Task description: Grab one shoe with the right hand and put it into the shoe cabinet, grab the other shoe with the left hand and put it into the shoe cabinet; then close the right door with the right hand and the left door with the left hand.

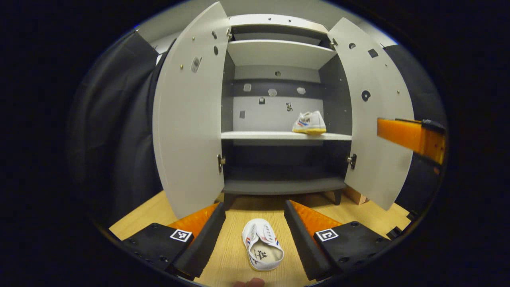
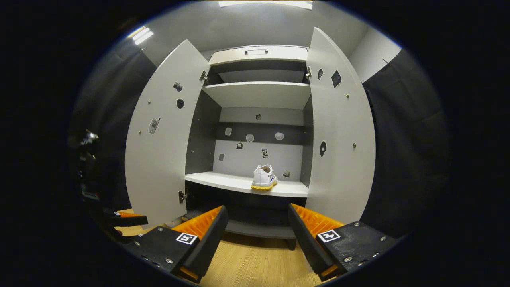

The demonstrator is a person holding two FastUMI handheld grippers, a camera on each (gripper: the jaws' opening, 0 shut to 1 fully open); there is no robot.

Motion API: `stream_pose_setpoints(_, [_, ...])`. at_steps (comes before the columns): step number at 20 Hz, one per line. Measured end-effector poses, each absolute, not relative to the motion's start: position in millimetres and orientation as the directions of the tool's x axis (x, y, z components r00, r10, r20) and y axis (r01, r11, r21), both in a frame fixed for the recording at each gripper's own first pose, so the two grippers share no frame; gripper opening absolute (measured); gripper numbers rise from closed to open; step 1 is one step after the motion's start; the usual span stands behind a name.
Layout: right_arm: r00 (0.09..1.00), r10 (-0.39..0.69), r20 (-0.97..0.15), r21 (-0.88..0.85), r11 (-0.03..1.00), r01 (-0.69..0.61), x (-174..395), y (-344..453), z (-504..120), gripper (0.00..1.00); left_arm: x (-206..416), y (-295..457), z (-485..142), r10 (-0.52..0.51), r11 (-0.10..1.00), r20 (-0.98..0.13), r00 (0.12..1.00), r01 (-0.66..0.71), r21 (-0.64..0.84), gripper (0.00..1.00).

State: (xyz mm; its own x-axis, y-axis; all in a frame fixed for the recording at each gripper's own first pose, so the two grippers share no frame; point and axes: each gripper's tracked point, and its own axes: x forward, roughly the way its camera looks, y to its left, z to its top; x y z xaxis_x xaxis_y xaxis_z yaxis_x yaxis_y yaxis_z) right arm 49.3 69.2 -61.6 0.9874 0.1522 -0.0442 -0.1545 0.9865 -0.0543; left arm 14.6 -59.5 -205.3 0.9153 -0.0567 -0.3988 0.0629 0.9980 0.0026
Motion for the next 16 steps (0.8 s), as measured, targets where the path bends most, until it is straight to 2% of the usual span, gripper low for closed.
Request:
stream_pose_setpoints(4, [0.996,0.083,-0.015,-0.076,0.994,-0.084,51,78,-57,0.93,13,-42,-288,-0.083,0.995,-0.507,0.858,0.098,0.003,0.97])
stream_pose_setpoints(6, [0.996,0.082,-0.023,-0.065,0.994,-0.083,55,87,-54,0.93,8,-40,-326,-0.098,0.995,-0.585,0.805,0.101,-0.028,0.99])
stream_pose_setpoints(8, [0.996,0.090,-0.007,-0.056,0.994,-0.090,61,93,-44,0.94,4,-35,-355,-0.101,0.994,-0.643,0.759,0.099,-0.039,0.98])
stream_pose_setpoints(10, [0.994,0.106,-0.004,-0.069,0.992,-0.106,66,97,-41,0.94,9,-28,-370,-0.082,0.996,-0.671,0.737,0.074,-0.041,0.98])
stream_pose_setpoints(16, [0.994,0.113,-0.011,-0.055,0.992,-0.113,80,96,-45,0.94,28,-41,-395,-0.163,0.984,-0.695,0.701,0.060,-0.169,1.00])
